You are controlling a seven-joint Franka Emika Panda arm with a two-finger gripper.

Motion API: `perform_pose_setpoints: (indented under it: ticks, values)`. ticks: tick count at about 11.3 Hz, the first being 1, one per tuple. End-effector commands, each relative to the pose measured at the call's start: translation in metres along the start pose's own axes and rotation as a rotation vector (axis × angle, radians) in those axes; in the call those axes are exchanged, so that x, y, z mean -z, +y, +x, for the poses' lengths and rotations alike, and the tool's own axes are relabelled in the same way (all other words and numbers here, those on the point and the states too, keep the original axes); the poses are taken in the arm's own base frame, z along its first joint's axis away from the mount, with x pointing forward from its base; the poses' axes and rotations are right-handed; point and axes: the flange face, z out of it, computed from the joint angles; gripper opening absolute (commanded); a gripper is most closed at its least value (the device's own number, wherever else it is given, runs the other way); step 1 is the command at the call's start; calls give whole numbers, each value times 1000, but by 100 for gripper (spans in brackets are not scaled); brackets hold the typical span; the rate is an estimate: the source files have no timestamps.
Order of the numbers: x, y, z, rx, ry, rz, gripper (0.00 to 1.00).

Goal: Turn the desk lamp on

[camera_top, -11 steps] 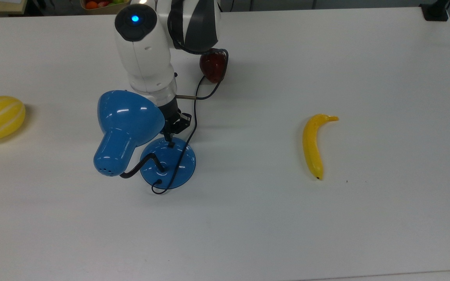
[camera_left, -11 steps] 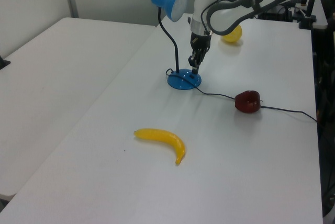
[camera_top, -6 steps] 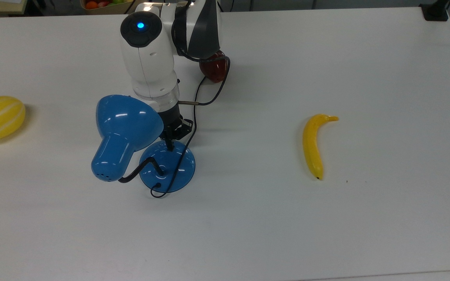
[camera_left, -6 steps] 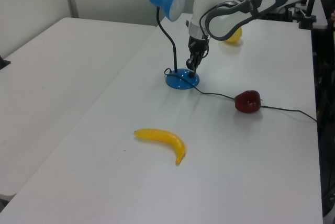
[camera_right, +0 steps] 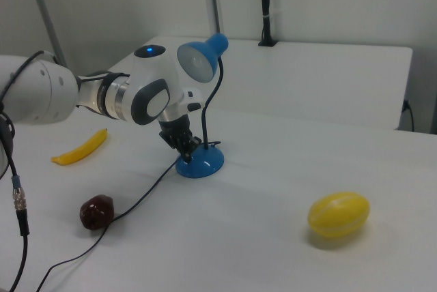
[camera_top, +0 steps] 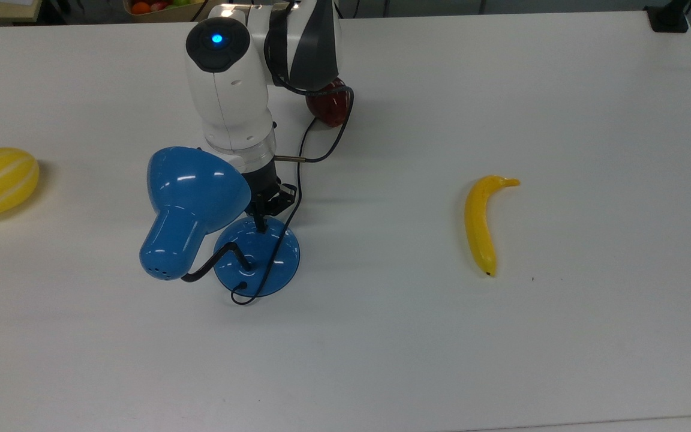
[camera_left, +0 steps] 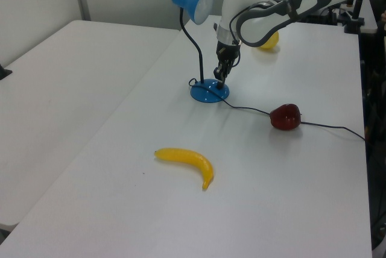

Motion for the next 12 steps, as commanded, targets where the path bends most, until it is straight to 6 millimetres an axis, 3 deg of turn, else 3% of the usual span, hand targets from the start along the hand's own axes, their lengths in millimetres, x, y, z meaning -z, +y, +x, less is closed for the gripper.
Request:
perform_pose_setpoints:
  ticks: [1,6,8,10,12]
  values:
    - [2,-5,8,-1,38,-10,0]
    - [-23,-5,8,11,14,-24,0]
    - [-24,-5,11,13,17,-26,0]
    - [-16,-6,12,21,25,-30,0]
    - [14,-3,11,16,45,-30,0]
